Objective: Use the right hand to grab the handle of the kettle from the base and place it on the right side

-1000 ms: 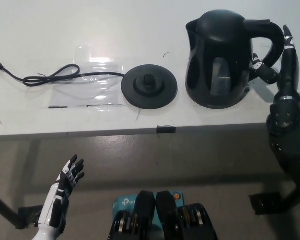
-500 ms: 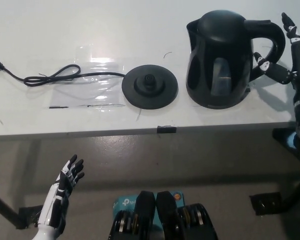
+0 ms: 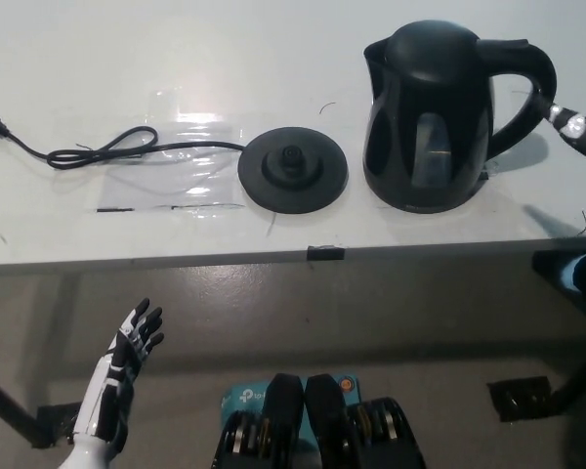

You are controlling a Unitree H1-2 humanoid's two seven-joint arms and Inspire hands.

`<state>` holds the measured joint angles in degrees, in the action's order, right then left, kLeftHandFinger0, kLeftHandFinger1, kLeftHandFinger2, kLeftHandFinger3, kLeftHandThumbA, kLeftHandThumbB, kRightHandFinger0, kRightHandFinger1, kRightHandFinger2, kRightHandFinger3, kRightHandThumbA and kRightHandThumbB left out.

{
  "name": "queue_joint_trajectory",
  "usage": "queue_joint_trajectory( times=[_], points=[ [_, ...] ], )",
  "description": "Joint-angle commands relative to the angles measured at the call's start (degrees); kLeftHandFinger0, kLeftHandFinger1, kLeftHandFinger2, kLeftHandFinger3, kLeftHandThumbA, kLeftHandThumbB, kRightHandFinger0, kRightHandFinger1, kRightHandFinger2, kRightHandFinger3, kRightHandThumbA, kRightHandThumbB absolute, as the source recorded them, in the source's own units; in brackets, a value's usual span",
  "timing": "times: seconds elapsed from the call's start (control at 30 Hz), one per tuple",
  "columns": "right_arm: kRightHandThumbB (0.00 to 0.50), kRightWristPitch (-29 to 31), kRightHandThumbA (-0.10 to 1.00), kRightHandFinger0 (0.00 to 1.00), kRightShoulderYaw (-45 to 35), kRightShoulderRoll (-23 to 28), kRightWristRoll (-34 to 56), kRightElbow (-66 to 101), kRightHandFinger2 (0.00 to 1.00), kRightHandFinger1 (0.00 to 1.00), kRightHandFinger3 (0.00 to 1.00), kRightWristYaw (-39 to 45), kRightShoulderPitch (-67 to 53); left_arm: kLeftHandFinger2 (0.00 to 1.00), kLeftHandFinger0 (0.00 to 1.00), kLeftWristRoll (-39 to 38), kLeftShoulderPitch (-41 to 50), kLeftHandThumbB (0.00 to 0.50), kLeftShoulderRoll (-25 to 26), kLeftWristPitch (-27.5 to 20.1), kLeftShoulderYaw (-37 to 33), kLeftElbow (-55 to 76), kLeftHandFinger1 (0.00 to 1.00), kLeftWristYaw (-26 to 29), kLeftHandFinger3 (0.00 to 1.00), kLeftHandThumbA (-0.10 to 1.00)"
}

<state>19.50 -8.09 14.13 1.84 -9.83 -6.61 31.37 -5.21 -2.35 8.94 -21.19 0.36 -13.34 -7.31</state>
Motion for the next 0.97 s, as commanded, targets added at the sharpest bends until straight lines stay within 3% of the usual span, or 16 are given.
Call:
queue_joint_trajectory(
  times=[0.0, 0.07, 0.1, 0.13, 0.2, 0.37, 0.53, 0.7, 0.93],
  points=[
    [0.417, 4.10, 1.00, 1.00, -2.16, -4.16, -11.28, 9.50, 1.00, 1.00, 1.00, -7.45, -2.77, 1.00, 1.00, 0.23, -3.24, 0.500, 1.35, -1.07, 0.73, 0.02, 1.00, -0.42, 1.00, 1.00],
    [0.367, 6.69, 1.00, 1.00, -1.49, -7.54, -18.97, 13.06, 1.00, 1.00, 1.00, -9.96, -6.53, 1.00, 1.00, 0.52, -4.13, 0.500, 1.48, -0.94, 0.80, -0.17, 1.00, -0.26, 1.00, 1.00],
    [0.310, 7.21, 1.00, 1.00, -0.12, -7.97, -22.56, 13.42, 1.00, 1.00, 1.00, -12.41, -7.78, 1.00, 1.00, 0.55, -4.40, 0.500, 1.50, -0.89, 0.78, -0.22, 1.00, -0.27, 1.00, 1.00],
    [0.308, 7.43, 1.00, 1.00, 5.54, -8.05, -21.26, 13.51, 1.00, 1.00, 1.00, -12.00, -11.60, 1.00, 1.00, -0.03, -4.74, 0.500, 1.51, -1.00, 0.74, -0.47, 1.00, -0.66, 1.00, 1.00],
    [0.314, 7.43, 1.00, 1.00, 8.66, -8.43, -23.16, 11.97, 1.00, 1.00, 1.00, -13.71, -14.23, 1.00, 1.00, -0.25, -4.50, 0.500, 1.56, -1.14, 0.60, -0.49, 1.00, -0.99, 1.00, 1.00],
    [0.226, 7.43, 1.00, 1.00, 17.02, -7.33, -24.24, 1.72, 1.00, 1.00, 1.00, -19.05, -19.43, 1.00, 1.00, -0.66, -3.87, 0.500, 1.64, -1.34, 0.46, -0.44, 1.00, -1.43, 1.00, 1.00],
    [0.271, 7.43, 1.00, 1.00, 18.23, -7.27, -18.73, -4.38, 1.00, 1.00, 1.00, -16.33, -20.75, 1.00, 1.00, -0.23, -2.66, 0.500, 1.95, -1.16, 0.33, 0.42, 1.00, -1.41, 1.00, 1.00],
    [0.231, 7.43, 1.00, 1.00, 19.29, -6.20, -15.43, -3.82, 1.00, 1.00, 1.00, -15.12, -23.89, 1.00, 1.00, 0.31, -0.16, 0.500, 1.48, -1.47, -0.58, 1.15, 1.00, -1.75, 1.00, 1.00],
    [0.247, 7.43, 1.00, 1.00, 20.08, -6.24, -14.16, -5.20, 1.00, 1.00, 1.00, -14.45, -23.50, 1.00, 1.00, 1.38, -0.61, 0.500, 2.03, -0.68, -0.53, 1.33, 1.00, -1.61, 1.00, 1.00]
  ],
)
